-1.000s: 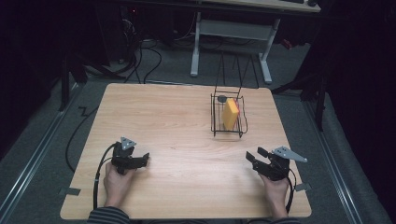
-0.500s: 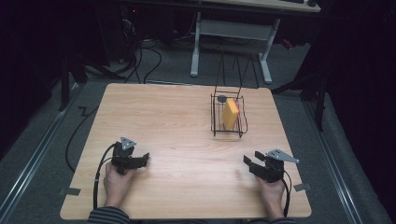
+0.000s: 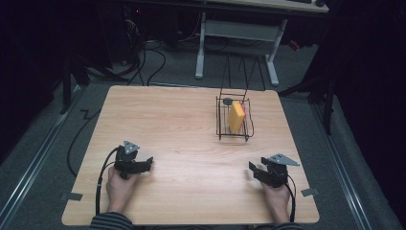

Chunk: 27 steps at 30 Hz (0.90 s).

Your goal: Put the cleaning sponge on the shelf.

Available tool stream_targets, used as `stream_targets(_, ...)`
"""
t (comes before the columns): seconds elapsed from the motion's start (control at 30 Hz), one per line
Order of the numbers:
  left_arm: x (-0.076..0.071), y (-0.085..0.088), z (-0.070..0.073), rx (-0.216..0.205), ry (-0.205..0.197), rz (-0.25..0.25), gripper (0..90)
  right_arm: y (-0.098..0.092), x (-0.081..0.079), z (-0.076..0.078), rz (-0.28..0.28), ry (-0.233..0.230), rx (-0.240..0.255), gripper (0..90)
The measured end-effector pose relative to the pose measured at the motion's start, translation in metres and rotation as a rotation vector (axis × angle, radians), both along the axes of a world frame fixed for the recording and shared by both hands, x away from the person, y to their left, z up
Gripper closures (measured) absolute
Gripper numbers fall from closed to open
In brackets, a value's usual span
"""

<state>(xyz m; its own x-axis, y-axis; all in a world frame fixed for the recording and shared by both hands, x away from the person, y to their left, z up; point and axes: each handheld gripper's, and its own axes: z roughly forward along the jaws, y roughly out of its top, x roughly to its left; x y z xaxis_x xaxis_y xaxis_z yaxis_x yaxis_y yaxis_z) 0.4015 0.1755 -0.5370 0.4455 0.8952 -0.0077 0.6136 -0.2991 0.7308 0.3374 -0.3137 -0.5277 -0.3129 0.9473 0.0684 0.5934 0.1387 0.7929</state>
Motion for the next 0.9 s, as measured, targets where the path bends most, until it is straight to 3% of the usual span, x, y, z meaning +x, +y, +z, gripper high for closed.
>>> stream_targets(0.3, 0.0, 0.0, 0.0, 0.0, 0.0, 0.0, 17.8, 0.004, 0.0033, -0.0008, 0.004, 0.029, -0.055, 39.1)
stream_targets(0.53, -0.0001, 0.0, 0.0, 0.0, 0.0, 0.0, 17.7, 0.0041, 0.005, -0.002, -0.009, 0.065, -0.067, 36.8)
stream_targets(0.67, -0.0001, -0.0001, -0.0001, 0.0, -0.001, 0.0, 17.7, 0.0075, 0.0058, -0.0028, -0.001, 0.071, -0.121, 34.7)
stream_targets(0.9, -0.0002, 0.0, 0.0, 0.001, 0.0, 0.0, 17.7, 0.0062, 0.0065, -0.0028, 0.002, 0.077, -0.115, 33.6)
